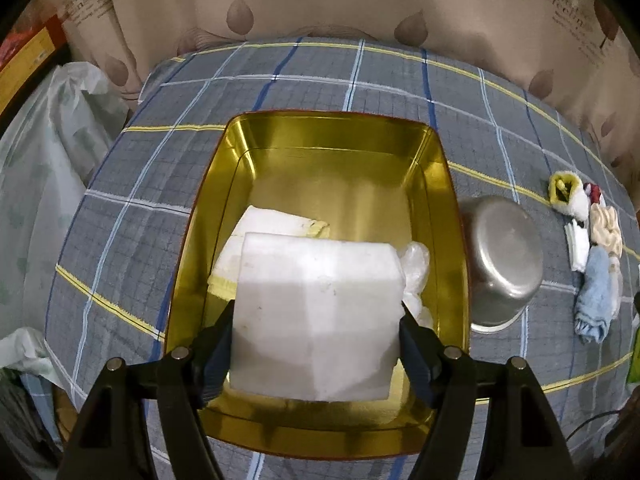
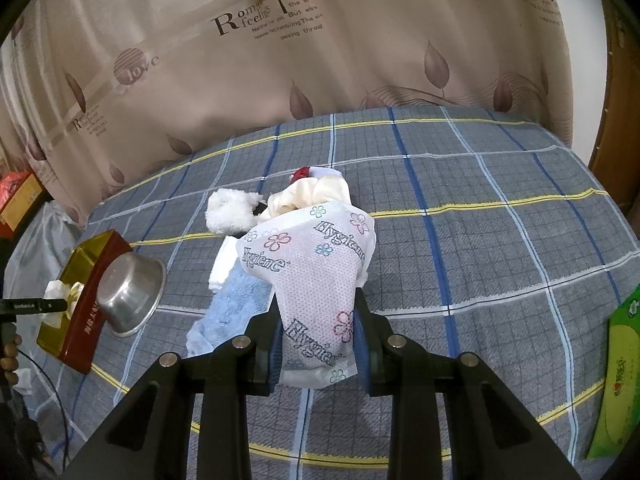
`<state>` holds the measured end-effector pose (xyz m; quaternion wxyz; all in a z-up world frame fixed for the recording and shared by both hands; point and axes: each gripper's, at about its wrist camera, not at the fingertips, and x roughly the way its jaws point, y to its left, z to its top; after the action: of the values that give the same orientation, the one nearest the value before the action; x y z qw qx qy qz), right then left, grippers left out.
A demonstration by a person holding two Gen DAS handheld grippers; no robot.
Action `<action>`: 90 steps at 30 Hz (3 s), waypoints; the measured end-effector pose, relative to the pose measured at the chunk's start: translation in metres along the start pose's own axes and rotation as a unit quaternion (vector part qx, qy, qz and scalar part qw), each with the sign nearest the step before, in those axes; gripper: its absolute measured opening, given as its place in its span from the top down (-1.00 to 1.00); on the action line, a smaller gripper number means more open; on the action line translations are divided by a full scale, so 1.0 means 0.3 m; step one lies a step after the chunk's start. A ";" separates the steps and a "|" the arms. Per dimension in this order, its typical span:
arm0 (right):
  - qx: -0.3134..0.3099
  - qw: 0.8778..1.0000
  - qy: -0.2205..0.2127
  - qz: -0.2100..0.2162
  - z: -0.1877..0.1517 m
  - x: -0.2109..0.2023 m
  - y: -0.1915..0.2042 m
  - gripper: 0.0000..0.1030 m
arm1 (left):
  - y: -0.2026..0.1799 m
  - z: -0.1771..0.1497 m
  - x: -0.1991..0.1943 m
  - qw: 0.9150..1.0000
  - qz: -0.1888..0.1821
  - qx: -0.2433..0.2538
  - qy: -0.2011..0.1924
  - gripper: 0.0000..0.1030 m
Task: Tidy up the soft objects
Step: 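Carry the white square pad with the left gripper over the gold tray, then lower the pad into the gold tray and open the left gripper, then carry the Hygiene bag with the right gripper over the gold tray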
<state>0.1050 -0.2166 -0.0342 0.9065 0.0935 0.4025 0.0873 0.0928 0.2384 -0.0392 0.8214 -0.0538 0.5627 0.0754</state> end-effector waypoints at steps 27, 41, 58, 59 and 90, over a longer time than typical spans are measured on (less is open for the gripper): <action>-0.016 1.000 -0.003 -0.006 -0.022 0.004 0.043 0.46 | 0.056 0.016 -0.016 0.998 -0.068 -0.012 -0.011 -0.53; -0.037 0.999 -0.015 -0.014 -0.025 -0.014 0.078 0.46 | 0.069 -0.007 -0.038 0.999 -0.044 -0.015 -0.008 -0.53; -0.058 0.998 -0.029 0.014 -0.033 -0.070 0.181 0.46 | 0.052 -0.026 -0.121 0.998 0.011 0.004 -0.057 -0.53; -0.059 0.998 -0.029 0.015 -0.035 -0.073 0.187 0.46 | 0.050 -0.026 -0.125 0.998 0.009 0.007 -0.057 -0.53; -0.227 0.951 0.070 0.201 -0.092 0.088 0.906 0.46 | 0.345 -0.168 -0.204 0.983 -0.060 -0.141 -0.102 -0.53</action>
<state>0.0792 0.0551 -0.0060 0.8371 -0.0421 0.4076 0.3626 0.0058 0.3276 -0.0006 0.8618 -0.1950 0.4553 0.1096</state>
